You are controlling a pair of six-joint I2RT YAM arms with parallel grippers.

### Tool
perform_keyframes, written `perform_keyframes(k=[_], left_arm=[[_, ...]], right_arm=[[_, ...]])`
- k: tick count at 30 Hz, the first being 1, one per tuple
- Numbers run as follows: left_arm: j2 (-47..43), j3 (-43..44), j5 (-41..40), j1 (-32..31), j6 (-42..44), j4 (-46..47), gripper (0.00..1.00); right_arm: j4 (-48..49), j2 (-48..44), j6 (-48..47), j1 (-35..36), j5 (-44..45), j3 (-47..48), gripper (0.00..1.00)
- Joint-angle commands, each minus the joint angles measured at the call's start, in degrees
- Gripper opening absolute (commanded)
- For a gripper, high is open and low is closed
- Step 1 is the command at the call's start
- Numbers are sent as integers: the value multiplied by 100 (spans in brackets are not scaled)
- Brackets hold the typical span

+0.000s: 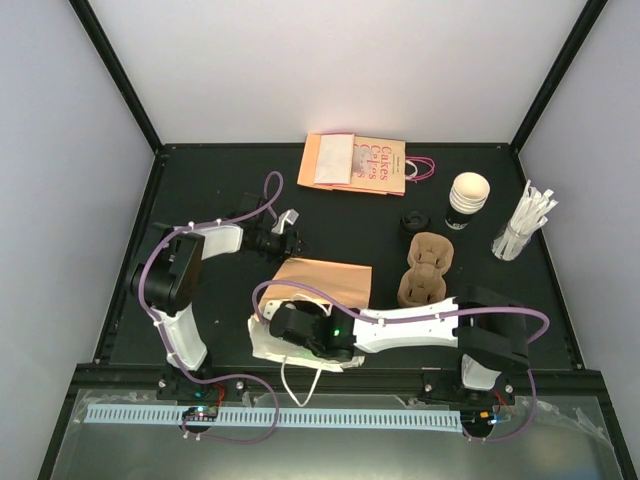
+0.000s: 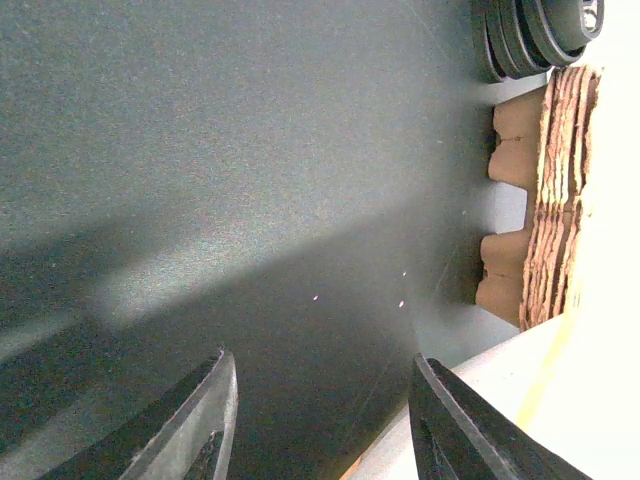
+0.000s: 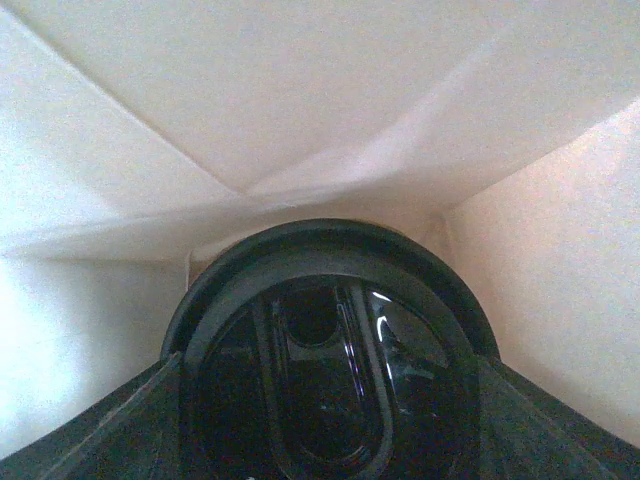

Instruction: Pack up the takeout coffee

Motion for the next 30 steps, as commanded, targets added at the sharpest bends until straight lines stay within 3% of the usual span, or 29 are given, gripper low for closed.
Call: perform_keyframes(k=[1, 7, 21, 30], left_arm=[[-151, 24, 108, -149, 63, -277, 49], [-169, 22, 118, -173, 60, -316, 49], [-194, 83, 80, -232, 52, -425, 47], [-273, 55, -131, -241, 31, -468, 47]], right_arm=[[-363, 238, 218, -28, -253, 341, 38], [-891, 469, 472, -39, -219, 762, 38], [-901, 451, 669, -46, -465, 706, 38], [-2200, 892, 1107, 10, 429, 1353, 37]])
